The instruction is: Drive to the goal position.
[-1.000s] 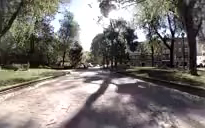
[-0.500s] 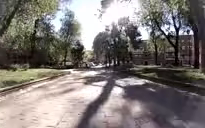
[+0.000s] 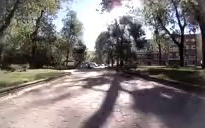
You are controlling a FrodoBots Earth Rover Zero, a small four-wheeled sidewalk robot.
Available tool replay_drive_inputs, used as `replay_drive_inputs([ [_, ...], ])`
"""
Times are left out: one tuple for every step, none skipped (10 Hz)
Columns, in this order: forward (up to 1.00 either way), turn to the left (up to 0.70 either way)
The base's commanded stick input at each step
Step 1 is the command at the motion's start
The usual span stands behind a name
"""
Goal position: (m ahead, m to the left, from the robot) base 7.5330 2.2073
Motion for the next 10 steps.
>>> replay_drive_inputs([
  [1.0, 0.06],
  [1.0, 0.06],
  [1.0, 0.06],
  [1.0, 0.06],
  [1.0, 0.06],
  [1.0, 0.06],
  [1.0, 0.05],
  [1.0, 0.0],
  [1.0, -0.27],
  [1.0, -0.09],
])
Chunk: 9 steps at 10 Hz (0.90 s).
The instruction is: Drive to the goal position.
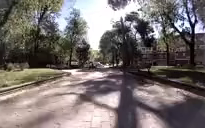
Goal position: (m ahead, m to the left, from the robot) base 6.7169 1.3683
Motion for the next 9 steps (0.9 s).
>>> replay_drive_inputs([
  [1.0, 0.06],
  [1.0, 0.06],
  [1.0, 0.06],
  [1.0, 0.06],
  [1.0, 0.06],
  [1.0, 0.06],
  [1.0, 0.06],
  [1.0, 0.06],
  [1.0, 0.06],
])
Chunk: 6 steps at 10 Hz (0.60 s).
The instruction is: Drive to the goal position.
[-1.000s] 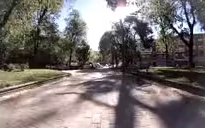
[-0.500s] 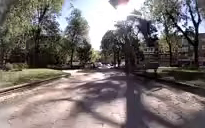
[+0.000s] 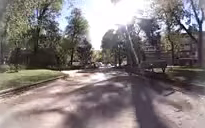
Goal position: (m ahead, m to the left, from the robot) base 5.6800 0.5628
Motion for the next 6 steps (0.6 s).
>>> replay_drive_inputs([
  [1.0, 0.06],
  [1.0, 0.06],
  [1.0, 0.06],
  [1.0, 0.06],
  [1.0, 0.06],
  [1.0, 0.06],
])
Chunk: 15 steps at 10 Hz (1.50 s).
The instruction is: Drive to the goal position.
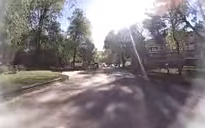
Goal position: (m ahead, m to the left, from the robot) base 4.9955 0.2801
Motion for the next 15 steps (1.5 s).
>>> replay_drive_inputs([
  [1.0, 0.06],
  [1.0, 0.06],
  [1.0, 0.06],
  [1.0, 0.06],
  [1.0, -0.06],
  [1.0, -0.22],
  [1.0, -0.33],
  [1.0, -0.34],
  [1.0, -0.34],
  [1.0, -0.34],
  [1.0, -0.34],
  [1.0, -0.34],
  [1.0, -0.17],
  [1.0, 0.06],
  [1.0, 0.06],
])
